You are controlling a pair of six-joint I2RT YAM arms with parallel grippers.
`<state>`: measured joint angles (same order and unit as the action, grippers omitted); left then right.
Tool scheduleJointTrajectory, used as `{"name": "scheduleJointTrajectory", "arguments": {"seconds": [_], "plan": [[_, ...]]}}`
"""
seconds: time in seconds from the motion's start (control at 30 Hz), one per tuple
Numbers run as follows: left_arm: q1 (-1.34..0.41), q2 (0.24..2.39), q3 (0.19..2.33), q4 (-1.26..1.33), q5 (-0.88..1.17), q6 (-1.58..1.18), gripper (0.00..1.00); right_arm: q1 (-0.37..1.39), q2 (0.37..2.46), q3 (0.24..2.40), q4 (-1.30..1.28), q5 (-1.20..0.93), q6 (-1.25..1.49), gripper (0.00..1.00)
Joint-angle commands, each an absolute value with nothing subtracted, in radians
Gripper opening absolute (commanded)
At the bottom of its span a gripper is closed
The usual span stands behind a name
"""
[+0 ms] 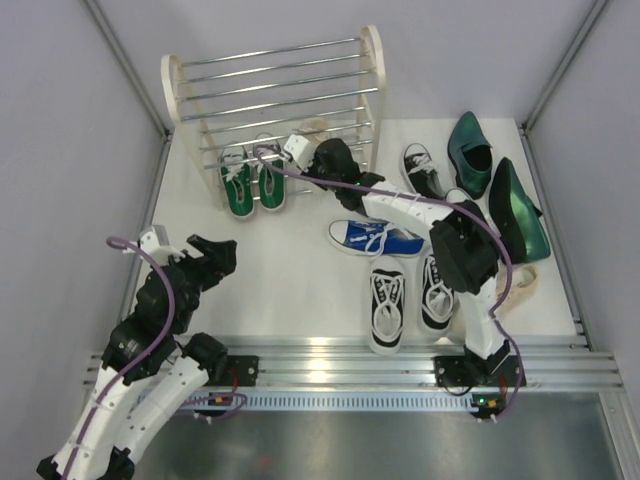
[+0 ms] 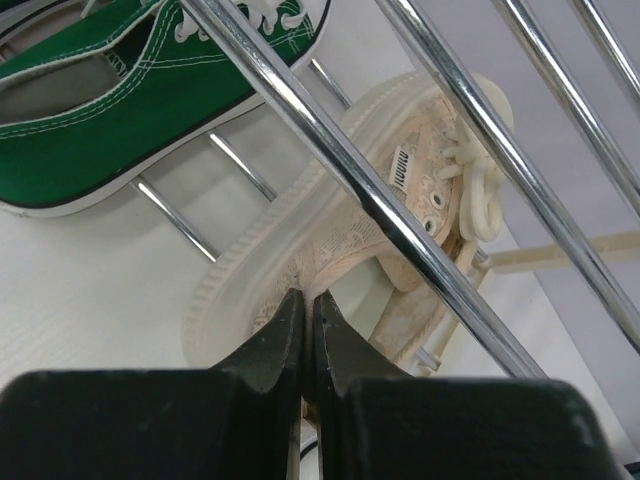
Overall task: Place and organize the shoes onto the shoe shelf
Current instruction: Place the shoe at the shoe shelf.
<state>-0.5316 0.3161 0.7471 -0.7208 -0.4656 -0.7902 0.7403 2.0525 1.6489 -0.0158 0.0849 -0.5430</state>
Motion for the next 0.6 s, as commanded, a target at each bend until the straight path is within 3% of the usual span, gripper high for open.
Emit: {"name": "scheduleJointTrajectory", "arguments": {"seconds": [0.0,0.57], "plan": [[-0.528,0.321,0.749,-0.710,-0.486,-0.778,0.85,0.767,2.071,1.667,0.244,0.195,-0.523,0.00],[-0.529,0.330,0.742,-0.709,-0.485,-0.785,0.86,0.793,2.123,1.611,0.359,0.144,-0.610,0.00]]}}
